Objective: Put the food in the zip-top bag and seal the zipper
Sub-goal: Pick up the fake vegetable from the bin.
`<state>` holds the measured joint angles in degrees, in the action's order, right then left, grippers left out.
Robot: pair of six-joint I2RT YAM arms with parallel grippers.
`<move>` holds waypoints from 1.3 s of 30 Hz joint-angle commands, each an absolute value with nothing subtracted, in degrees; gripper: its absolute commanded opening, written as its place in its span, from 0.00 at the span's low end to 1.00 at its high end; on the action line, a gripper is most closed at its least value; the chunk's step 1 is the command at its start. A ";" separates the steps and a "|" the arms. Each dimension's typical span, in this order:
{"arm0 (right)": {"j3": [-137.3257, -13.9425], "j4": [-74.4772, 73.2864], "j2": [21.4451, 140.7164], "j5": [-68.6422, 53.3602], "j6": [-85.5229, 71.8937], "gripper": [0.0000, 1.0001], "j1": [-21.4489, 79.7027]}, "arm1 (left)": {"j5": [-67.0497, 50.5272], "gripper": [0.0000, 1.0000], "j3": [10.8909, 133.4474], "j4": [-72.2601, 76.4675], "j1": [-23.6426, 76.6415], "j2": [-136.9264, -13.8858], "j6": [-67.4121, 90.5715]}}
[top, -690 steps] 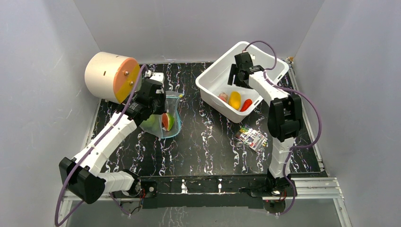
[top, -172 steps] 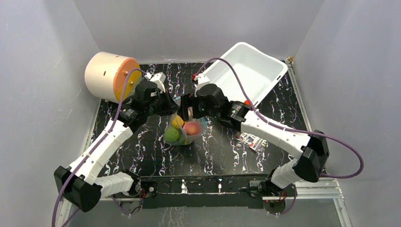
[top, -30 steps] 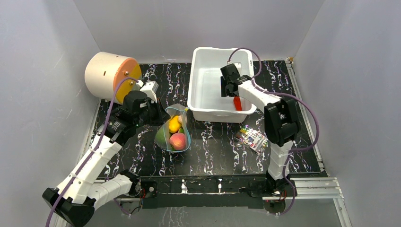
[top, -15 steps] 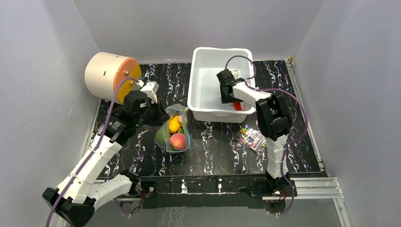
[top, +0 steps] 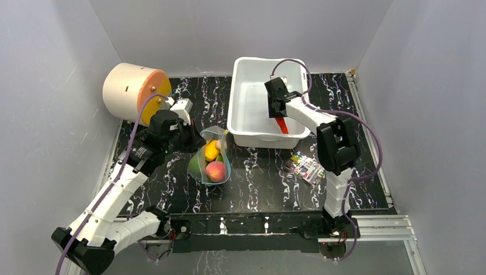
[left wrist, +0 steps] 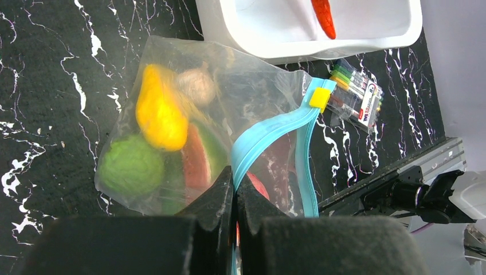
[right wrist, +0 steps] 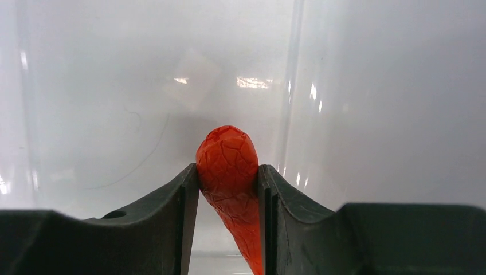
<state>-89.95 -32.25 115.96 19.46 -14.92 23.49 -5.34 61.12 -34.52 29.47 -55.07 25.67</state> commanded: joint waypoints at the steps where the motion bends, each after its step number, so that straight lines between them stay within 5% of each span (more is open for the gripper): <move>1: -90.25 -27.53 108.02 18.15 -13.58 0.25 23.47 | -6.06 0.00 61.63 -33.85 29.63 -54.43 26.02; 17: -85.80 -24.42 91.28 6.86 -14.39 0.23 23.61 | -7.48 0.00 62.49 -32.98 29.63 -55.70 26.70; 30: -71.08 0.90 69.46 -15.23 -16.05 0.21 27.35 | -11.06 0.00 62.93 -31.16 29.68 -55.83 30.71; 39: -66.86 12.55 65.28 -30.89 -17.24 0.22 31.54 | -13.34 0.00 64.24 -31.31 29.70 -56.76 29.88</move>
